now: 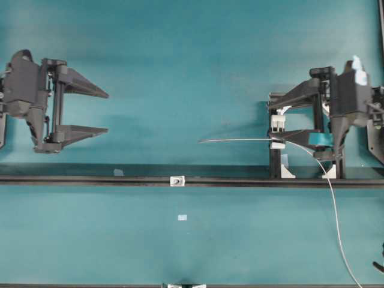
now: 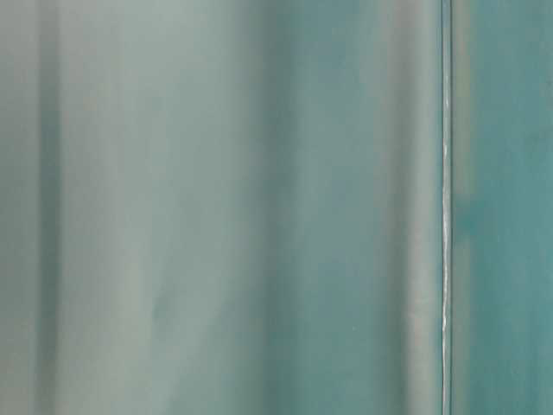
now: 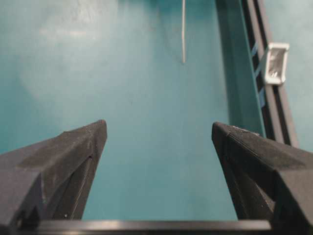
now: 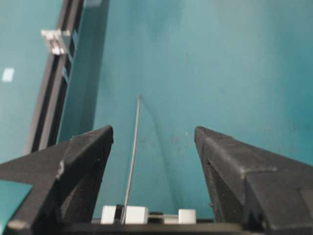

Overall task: Insert the wire through the hole in the metal fitting marked with a red label. (retake)
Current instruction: 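Move the right gripper toward the grey wire near the black frame, then close the right gripper on the grey wire end and lift it, then carry the wire tip with the right gripper toward the white bracket, then align and push the wire tip through the bracket hole leftward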

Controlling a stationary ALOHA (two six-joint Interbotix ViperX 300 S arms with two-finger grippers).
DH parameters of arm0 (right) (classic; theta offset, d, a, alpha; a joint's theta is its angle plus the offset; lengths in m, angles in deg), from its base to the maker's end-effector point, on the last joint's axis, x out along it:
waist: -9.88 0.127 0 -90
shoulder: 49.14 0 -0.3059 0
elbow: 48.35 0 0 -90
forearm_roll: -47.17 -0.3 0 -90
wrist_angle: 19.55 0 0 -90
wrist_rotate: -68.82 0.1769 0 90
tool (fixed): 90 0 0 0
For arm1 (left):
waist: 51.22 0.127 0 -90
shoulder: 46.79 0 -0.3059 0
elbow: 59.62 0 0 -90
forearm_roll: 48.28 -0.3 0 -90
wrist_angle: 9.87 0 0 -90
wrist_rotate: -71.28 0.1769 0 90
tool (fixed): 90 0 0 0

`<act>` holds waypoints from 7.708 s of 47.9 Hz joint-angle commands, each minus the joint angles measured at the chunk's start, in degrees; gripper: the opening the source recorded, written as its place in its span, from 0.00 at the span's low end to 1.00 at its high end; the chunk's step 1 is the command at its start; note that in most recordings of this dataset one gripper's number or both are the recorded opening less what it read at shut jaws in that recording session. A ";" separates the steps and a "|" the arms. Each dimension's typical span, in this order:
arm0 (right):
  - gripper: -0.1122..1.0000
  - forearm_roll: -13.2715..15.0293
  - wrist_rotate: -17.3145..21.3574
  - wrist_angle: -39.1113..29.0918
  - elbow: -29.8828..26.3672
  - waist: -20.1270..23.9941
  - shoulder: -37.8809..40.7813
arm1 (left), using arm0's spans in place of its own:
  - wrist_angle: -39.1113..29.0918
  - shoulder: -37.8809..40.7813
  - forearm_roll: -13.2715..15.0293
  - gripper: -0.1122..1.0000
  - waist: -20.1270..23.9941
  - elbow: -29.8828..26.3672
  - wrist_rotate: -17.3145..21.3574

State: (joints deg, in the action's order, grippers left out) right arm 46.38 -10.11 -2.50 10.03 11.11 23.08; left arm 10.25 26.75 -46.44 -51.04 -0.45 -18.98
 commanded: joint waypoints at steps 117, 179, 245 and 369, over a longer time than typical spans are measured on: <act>0.78 0.00 2.72 2.99 -19.34 0.09 34.10 | 4.04 18.81 0.18 0.83 0.00 -7.38 -0.70; 0.12 0.26 2.37 4.13 -19.34 0.09 34.45 | 4.92 18.81 0.18 0.83 0.00 -7.38 -0.70; 0.12 -1.41 2.90 -1.85 -14.59 -1.41 15.38 | 9.14 13.80 0.79 0.83 -2.02 -7.82 -0.97; 0.12 -33.05 -16.96 53.09 -16.17 29.27 50.10 | 50.45 47.72 1.49 0.55 -17.14 -13.97 -4.13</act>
State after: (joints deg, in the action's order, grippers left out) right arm 13.33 -27.25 49.97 -5.53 39.94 73.88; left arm 60.18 75.18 -45.03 -68.35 -14.16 -23.03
